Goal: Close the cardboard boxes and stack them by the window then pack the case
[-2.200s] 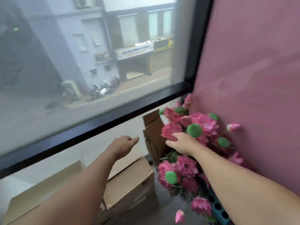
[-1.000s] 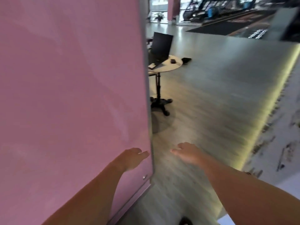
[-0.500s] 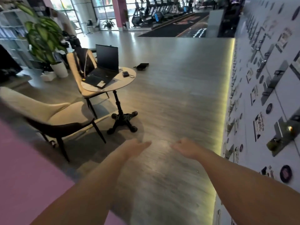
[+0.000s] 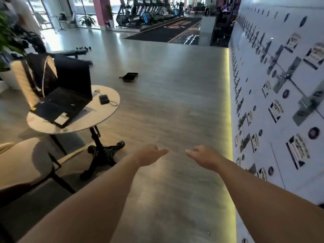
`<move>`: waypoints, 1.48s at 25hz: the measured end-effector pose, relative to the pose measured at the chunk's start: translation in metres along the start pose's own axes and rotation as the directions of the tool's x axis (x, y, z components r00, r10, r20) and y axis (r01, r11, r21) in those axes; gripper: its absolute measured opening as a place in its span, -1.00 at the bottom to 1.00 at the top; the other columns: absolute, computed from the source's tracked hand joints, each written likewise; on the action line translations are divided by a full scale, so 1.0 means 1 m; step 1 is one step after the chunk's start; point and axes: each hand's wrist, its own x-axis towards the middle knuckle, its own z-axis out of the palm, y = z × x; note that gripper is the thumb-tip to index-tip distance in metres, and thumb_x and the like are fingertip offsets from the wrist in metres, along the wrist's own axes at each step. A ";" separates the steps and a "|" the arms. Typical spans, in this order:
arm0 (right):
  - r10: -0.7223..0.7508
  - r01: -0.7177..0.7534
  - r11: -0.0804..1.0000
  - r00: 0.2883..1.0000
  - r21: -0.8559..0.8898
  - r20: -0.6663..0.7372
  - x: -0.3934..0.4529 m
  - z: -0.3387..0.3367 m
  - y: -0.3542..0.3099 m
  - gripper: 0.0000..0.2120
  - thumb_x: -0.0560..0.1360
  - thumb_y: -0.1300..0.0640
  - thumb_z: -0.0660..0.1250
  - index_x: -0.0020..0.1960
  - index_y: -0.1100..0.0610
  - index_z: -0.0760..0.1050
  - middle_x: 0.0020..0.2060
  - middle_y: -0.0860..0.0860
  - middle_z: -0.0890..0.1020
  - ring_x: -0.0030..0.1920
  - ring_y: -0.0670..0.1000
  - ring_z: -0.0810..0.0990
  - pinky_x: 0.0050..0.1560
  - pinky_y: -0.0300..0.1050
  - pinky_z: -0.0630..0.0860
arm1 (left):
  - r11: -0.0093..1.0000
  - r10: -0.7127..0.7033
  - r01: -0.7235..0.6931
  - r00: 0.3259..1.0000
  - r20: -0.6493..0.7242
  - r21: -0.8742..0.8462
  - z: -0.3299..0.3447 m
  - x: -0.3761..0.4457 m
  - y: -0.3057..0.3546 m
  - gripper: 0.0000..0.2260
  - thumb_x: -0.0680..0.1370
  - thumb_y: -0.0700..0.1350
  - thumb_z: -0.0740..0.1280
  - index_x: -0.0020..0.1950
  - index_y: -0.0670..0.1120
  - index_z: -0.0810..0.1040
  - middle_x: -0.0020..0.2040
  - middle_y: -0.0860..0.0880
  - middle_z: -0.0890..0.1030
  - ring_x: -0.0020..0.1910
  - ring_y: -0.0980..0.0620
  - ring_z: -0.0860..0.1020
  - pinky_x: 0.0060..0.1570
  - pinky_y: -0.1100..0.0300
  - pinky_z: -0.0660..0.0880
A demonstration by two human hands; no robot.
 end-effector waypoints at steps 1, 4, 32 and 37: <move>0.018 -0.018 1.000 1.000 0.017 0.002 0.025 -0.011 -0.004 -0.56 0.61 -0.22 0.22 0.06 0.18 0.54 0.03 0.15 0.60 0.22 0.18 0.58 -0.03 -0.13 0.38 | 1.000 0.014 -0.014 1.000 -0.016 0.004 -0.019 0.027 0.004 -0.37 0.55 0.40 0.14 0.06 -0.16 0.59 0.05 -0.15 0.60 0.05 -0.14 0.56 -0.01 0.06 0.38; 0.037 -0.037 0.998 0.999 0.051 -0.003 0.097 -0.038 -0.009 -0.38 0.61 -0.25 0.20 0.43 0.23 0.45 0.41 0.15 0.49 0.43 0.14 0.44 0.27 -0.11 0.36 | 1.000 0.027 -0.027 0.999 -0.040 0.008 -0.068 0.100 0.015 -0.37 0.59 0.34 0.14 0.33 -0.17 0.54 0.29 -0.13 0.55 0.28 -0.15 0.49 0.19 0.05 0.37; -0.160 0.165 0.982 0.985 -0.097 0.058 0.948 -0.339 -0.128 -0.32 0.59 -0.29 0.21 0.49 0.20 0.38 0.47 0.11 0.43 0.46 0.10 0.40 0.41 -0.09 0.32 | 0.984 -0.145 0.129 0.981 -0.132 -0.122 -0.478 0.846 0.055 -0.25 0.50 0.46 0.15 0.44 -0.06 0.50 0.43 -0.10 0.50 0.42 -0.11 0.42 0.36 0.05 0.34; -0.144 0.151 0.985 0.986 -0.082 0.080 1.105 -0.381 -0.138 -0.27 0.57 -0.33 0.20 0.50 0.18 0.38 0.48 0.09 0.43 0.46 0.09 0.40 0.43 -0.08 0.32 | 0.985 -0.151 0.137 0.978 -0.145 -0.102 -0.555 0.985 0.059 -0.29 0.51 0.45 0.15 0.42 -0.05 0.52 0.41 -0.09 0.51 0.41 -0.12 0.43 0.27 0.10 0.34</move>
